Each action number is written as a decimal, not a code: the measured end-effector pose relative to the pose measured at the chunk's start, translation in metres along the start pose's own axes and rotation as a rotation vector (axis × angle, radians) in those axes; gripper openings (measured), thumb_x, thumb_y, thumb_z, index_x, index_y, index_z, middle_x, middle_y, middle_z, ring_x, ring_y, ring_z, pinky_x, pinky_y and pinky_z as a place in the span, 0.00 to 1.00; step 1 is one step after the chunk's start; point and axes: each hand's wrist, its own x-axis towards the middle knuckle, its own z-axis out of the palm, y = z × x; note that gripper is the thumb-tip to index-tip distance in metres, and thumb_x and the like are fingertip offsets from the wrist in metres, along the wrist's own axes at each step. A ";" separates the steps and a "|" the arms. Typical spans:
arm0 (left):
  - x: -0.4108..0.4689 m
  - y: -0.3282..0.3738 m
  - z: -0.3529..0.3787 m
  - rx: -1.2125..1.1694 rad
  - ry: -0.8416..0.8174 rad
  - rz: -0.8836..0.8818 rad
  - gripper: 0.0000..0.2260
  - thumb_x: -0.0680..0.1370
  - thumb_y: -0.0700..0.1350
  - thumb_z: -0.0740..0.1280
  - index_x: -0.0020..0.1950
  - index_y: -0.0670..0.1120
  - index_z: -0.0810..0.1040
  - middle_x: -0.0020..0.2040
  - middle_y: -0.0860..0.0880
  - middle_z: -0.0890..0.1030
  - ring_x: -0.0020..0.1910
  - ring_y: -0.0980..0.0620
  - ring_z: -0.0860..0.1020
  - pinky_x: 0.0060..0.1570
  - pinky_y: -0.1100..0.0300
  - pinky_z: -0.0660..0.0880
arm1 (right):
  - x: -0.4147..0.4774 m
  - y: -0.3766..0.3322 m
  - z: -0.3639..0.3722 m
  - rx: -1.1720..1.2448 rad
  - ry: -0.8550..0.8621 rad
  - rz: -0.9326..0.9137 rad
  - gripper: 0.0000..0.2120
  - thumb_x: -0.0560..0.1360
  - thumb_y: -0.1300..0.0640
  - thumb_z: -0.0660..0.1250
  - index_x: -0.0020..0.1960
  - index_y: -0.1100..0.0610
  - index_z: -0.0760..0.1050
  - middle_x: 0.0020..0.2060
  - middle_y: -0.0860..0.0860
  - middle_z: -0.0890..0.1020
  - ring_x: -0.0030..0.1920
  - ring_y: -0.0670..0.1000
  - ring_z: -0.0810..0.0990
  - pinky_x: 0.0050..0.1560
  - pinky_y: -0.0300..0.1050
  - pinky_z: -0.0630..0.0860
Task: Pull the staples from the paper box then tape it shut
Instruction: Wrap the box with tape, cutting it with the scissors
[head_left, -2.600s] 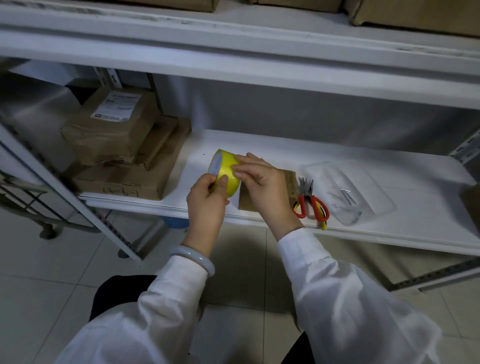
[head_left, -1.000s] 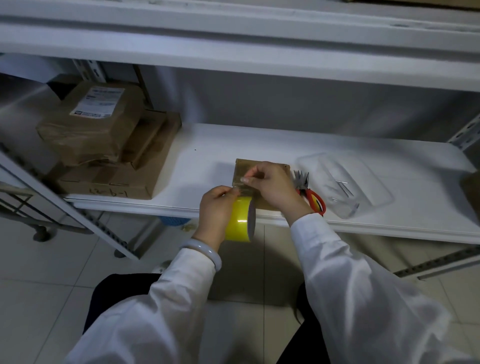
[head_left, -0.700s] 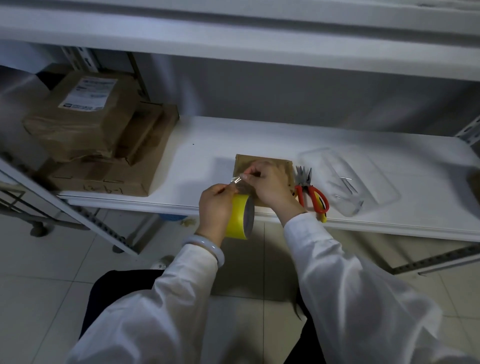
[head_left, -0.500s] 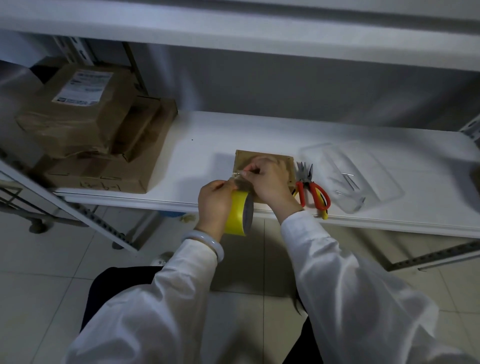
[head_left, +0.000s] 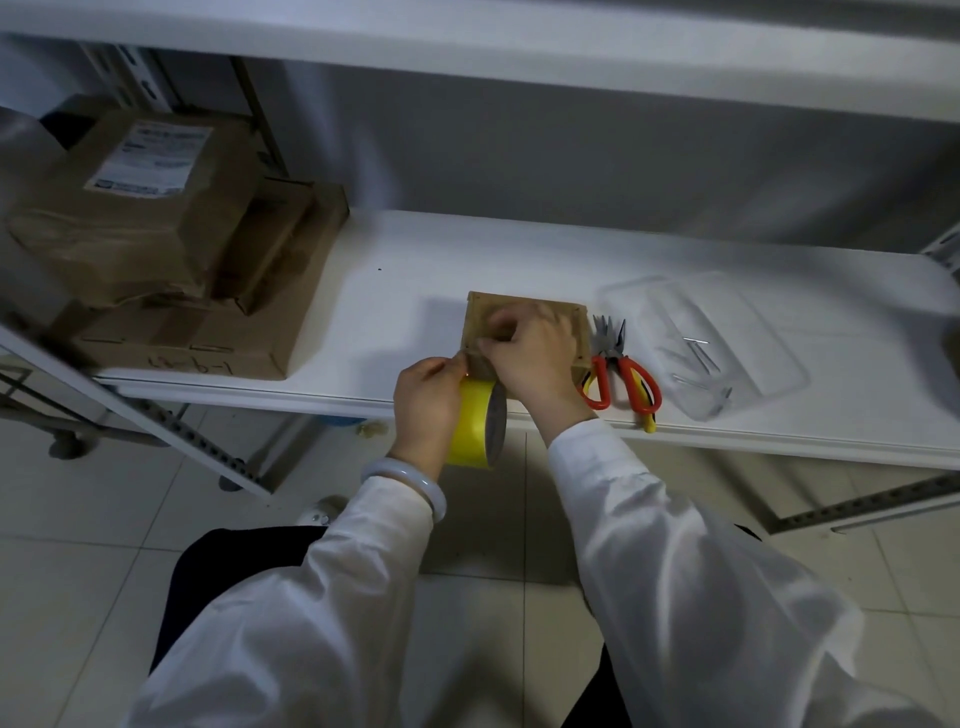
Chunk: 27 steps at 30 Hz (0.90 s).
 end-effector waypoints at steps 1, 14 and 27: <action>0.000 -0.001 0.000 0.003 0.000 0.000 0.13 0.78 0.46 0.64 0.33 0.51 0.73 0.35 0.50 0.74 0.43 0.46 0.72 0.49 0.55 0.70 | -0.001 -0.002 0.000 0.060 0.009 0.013 0.17 0.70 0.53 0.69 0.58 0.48 0.72 0.57 0.50 0.77 0.60 0.56 0.68 0.56 0.47 0.62; 0.003 -0.006 0.005 -0.055 -0.042 -0.001 0.09 0.78 0.41 0.62 0.38 0.47 0.75 0.41 0.48 0.76 0.47 0.48 0.73 0.50 0.57 0.70 | 0.003 0.010 -0.006 -0.104 -0.087 -0.121 0.10 0.76 0.51 0.63 0.58 0.45 0.74 0.58 0.47 0.75 0.63 0.56 0.66 0.59 0.47 0.60; -0.010 -0.013 0.001 -0.227 -0.271 -0.115 0.12 0.76 0.37 0.66 0.56 0.47 0.67 0.40 0.47 0.77 0.26 0.60 0.80 0.27 0.67 0.77 | -0.007 0.013 0.000 -0.427 -0.159 -0.268 0.22 0.77 0.40 0.57 0.71 0.38 0.63 0.75 0.43 0.58 0.69 0.53 0.60 0.63 0.50 0.55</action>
